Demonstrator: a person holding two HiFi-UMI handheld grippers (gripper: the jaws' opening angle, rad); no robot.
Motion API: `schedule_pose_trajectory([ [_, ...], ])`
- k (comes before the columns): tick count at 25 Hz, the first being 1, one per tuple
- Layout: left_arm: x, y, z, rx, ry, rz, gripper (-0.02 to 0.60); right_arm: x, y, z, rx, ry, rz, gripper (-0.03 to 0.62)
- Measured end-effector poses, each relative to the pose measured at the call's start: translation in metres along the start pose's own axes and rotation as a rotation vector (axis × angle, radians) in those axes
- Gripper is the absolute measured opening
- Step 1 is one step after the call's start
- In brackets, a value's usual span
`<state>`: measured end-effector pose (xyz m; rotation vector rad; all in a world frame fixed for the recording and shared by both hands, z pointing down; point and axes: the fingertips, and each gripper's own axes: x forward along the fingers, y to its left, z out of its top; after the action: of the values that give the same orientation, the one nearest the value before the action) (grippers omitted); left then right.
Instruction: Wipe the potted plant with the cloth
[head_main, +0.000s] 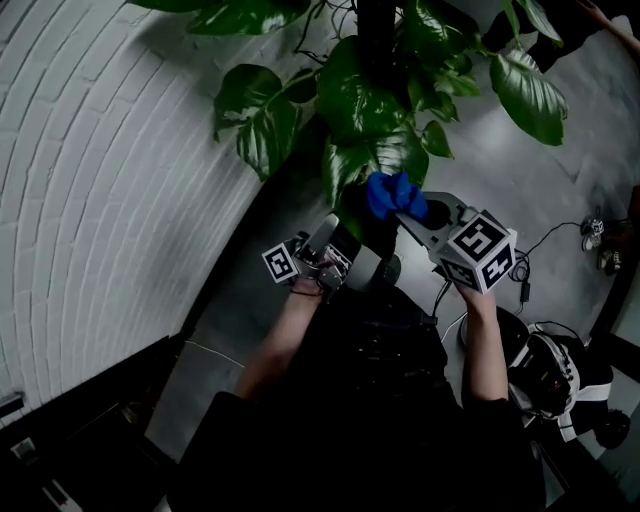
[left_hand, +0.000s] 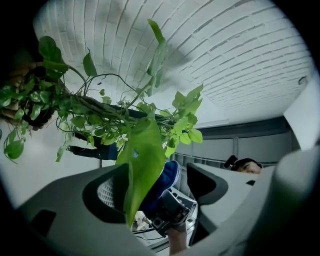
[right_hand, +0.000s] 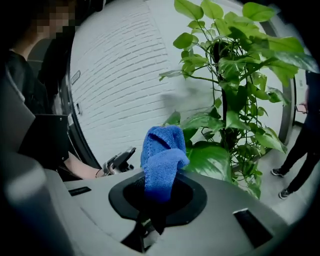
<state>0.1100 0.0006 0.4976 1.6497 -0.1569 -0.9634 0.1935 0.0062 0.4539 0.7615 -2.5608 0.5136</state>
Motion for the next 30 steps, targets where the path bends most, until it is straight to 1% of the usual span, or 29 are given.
schedule_pose_trajectory([
  [3, 0.002, 0.003, -0.016, 0.001, 0.000, 0.004, 0.367, 0.006, 0.004, -0.005, -0.037, 0.023, 0.031, 0.056],
  [5, 0.005, 0.000, -0.025, 0.004, -0.011, -0.007, 0.367, 0.015, 0.009, -0.013, -0.071, 0.061, 0.056, 0.055],
  [9, 0.009, -0.006, -0.034, 0.029, -0.054, -0.017, 0.367, 0.026, 0.021, -0.037, -0.130, 0.141, 0.117, 0.056],
  [13, 0.008, -0.006, -0.038, 0.058, -0.102, 0.004, 0.368, 0.021, 0.039, -0.058, -0.166, 0.172, 0.193, 0.055],
  [16, 0.007, -0.007, -0.038, 0.081, -0.123, 0.017, 0.368, 0.012, 0.054, -0.074, -0.175, 0.194, 0.245, 0.055],
  [19, 0.007, -0.009, -0.037, 0.092, -0.123, 0.020, 0.368, 0.004, 0.069, -0.089, -0.173, 0.217, 0.288, 0.055],
  [21, 0.006, -0.009, -0.037, 0.082, -0.118, 0.018, 0.368, -0.004, 0.077, -0.098, -0.149, 0.222, 0.304, 0.055],
  [23, 0.003, -0.006, -0.037, 0.058, -0.118, 0.012, 0.368, -0.013, 0.081, -0.105, -0.112, 0.219, 0.303, 0.055],
  [25, -0.002, -0.002, -0.036, 0.037, -0.115, 0.009, 0.368, -0.024, 0.078, -0.106, -0.054, 0.186, 0.288, 0.055],
  [27, -0.006, 0.000, -0.039, 0.025, -0.095, 0.014, 0.368, -0.042, 0.070, -0.094, 0.035, 0.092, 0.266, 0.055],
  [28, -0.008, 0.001, -0.042, 0.020, -0.080, 0.018, 0.368, -0.053, 0.062, -0.083, 0.078, 0.028, 0.240, 0.055],
  [30, -0.012, 0.005, -0.049, 0.008, -0.054, 0.025, 0.368, -0.074, 0.040, -0.062, 0.132, -0.083, 0.139, 0.055],
])
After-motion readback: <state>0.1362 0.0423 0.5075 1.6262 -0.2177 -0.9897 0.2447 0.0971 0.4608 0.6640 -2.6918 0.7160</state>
